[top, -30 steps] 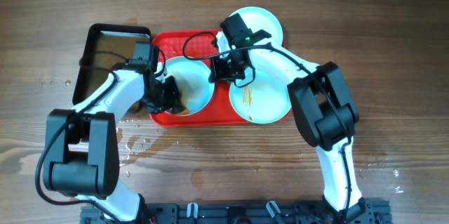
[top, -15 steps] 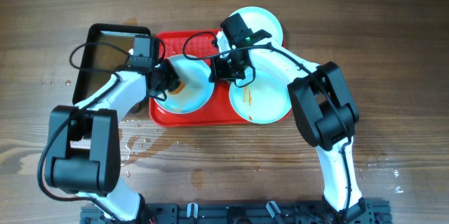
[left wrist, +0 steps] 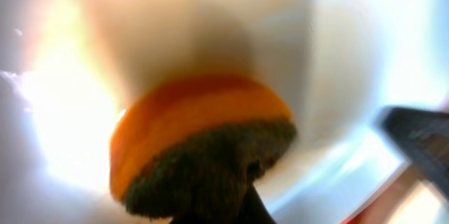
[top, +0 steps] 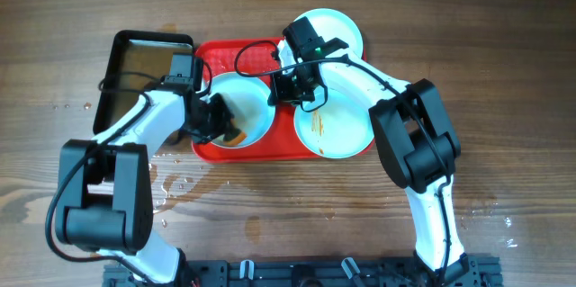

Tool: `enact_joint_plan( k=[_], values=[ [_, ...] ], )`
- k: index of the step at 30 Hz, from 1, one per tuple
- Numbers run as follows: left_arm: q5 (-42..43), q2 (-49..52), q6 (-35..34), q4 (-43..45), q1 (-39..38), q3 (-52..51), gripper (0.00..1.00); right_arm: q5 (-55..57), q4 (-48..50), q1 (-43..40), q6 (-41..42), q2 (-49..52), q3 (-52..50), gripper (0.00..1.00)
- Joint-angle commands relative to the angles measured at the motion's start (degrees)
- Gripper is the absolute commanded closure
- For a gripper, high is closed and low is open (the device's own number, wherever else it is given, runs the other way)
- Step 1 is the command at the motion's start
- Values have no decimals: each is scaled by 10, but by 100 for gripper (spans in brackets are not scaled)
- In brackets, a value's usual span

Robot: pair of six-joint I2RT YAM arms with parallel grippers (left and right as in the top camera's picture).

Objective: Clean dirty plates on tray and stack at the side
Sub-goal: 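Scrub the held plate with the sponge in the left gripper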

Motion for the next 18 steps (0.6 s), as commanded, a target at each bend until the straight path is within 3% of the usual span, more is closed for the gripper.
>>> enact_joint_plan(
  k=[1,6,9,12,16,18],
  values=[
    [-13,24,44,75,-3,-14,96,-3,0,1,-4,12,-4,96],
    [-221,24,12,135,-3,-14,96,-3,0,1,-4,12,-4,96],
    [-269,24,-16,114,-3,-14,96,-3,0,1,-4,12,-4,96],
    [-258,24,-41,67,-3,-14,96,-3,0,1,-4,12,-4,96],
    [-110,23,-42,-10,-3,-14,96,-3,0,1,-5,12,-4,96],
    [-18,20,-10,-19,-3,-14,96,-3,0,1,-7,12,-4,96]
  ],
)
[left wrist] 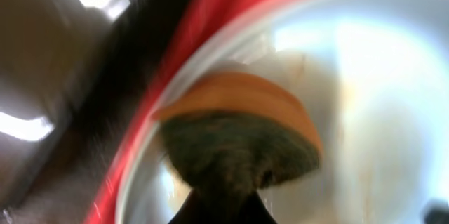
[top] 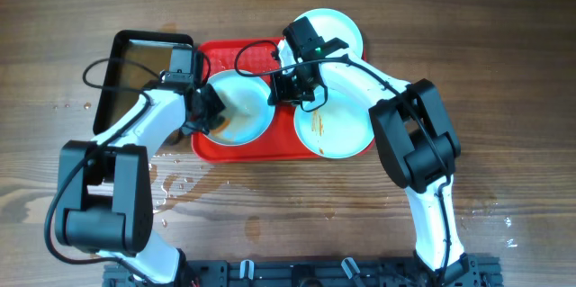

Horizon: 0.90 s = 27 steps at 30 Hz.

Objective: Clean dirty plates on tray and stack at the side
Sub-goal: 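Scrub the held plate with the sponge in the left gripper, then lift the scrubbed plate with the right gripper and carry it right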

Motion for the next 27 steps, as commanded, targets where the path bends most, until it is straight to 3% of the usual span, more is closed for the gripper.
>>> enact_joint_plan(
  k=[1,11,16,27],
  values=[
    [178,20,29,-30,0,-24,96,-3,-1,1,-7,12,-4,96],
    [194,-153,44,-64,50,36,96,-12,0,0,-13,12,-3,96],
    [141,-243,51,-82,99,36,96,-10,1,-12,-28,-19,0,96],
    [106,-225,51,-98,118,35,96,285,-41,-10,-52,-153,0,96]
  ],
)
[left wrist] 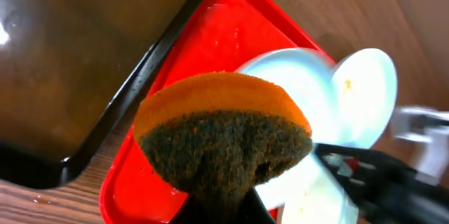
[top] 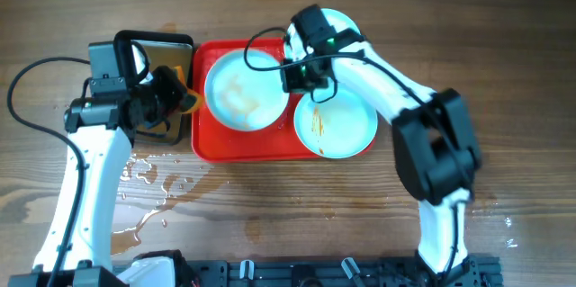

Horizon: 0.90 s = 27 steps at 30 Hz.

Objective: Clean dirty plates on tray and stack at the side
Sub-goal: 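Lift the scrubbed plate with the right gripper and carry it right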

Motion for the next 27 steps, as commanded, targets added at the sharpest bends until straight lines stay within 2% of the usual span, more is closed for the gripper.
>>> enact_joint_plan(
  k=[1,11,15,20,27],
  values=[
    [-17,19,12,2,3,2,96,177,-9,6,-31,-73,2,96],
    [-20,56,12,2,3,2,96,587,-19,73,-35,-105,2,96],
    [-20,66,12,3,2,2,96,640,0,108,-79,-105,2,96],
    [-20,69,12,4,3,2,96,755,22,157,-93,-105,2,96],
    [-20,69,12,4,3,2,96,810,49,196,-122,-105,2,96]
  ],
)
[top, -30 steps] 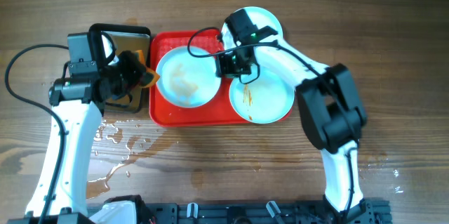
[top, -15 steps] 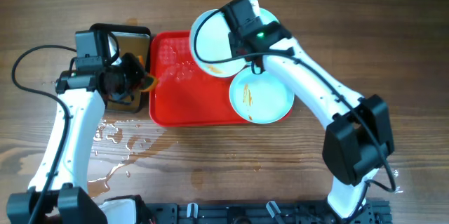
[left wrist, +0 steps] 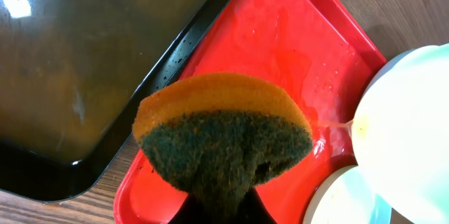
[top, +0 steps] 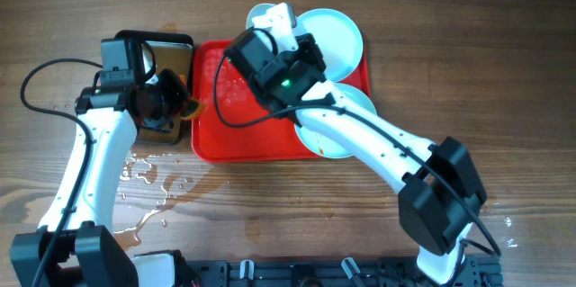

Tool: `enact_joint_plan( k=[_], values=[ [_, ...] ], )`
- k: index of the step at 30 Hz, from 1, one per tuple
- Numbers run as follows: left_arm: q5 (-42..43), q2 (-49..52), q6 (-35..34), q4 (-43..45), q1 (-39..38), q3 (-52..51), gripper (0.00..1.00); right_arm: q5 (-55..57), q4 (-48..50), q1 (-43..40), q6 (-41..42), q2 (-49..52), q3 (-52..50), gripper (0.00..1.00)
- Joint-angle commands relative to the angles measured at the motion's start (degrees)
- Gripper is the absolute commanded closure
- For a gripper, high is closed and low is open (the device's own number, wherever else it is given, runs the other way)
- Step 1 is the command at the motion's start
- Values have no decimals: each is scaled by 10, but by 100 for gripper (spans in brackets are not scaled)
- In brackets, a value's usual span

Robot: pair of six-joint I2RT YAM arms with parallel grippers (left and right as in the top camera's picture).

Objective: Clean dirty plates on tray and stack at the side
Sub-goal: 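Lift the scrubbed plate with the right gripper and carry it right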

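My left gripper (left wrist: 214, 208) is shut on an orange sponge with a dark green scouring face (left wrist: 224, 133). It hangs over the left edge of the red tray (left wrist: 280, 48). My right gripper (top: 264, 24) is over the tray's far left corner, its fingers hidden under the wrist. A pale plate (left wrist: 410, 122) shows tilted and raised off the tray beside it, so the gripper appears shut on its rim. A stained plate (top: 353, 130) lies at the tray's right end, partly under the right arm. Another plate (top: 335, 33) rests beyond the tray's far edge.
A black tray holding dark liquid (top: 157, 53) stands left of the red tray. Water is spilled on the wooden table (top: 153, 174) near the left arm. The right arm crosses the red tray from the right.
The plate that lay on the left half of the red tray is off it, up by my right gripper at the far left corner. That half is bare and wet. My left gripper barely moved.
My left gripper had the sponge against the left plate while the right gripper was at that plate's rim. Then the sponge was clear, between the black and red trays. Now the plate is raised off the tray.
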Motion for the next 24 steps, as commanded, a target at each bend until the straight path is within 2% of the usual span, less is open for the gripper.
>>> enact_joint_plan(
  k=[1,19,24],
  values=[
    [-6,3,11,3,3,2,96,75,12,16,-18,-10,2,96],
    [-5,3,11,3,3,2,96,116,42,24,-48,-10,2,96],
    [-6,3,11,4,3,2,96,47,38,23,-48,-10,2,96]
  ],
)
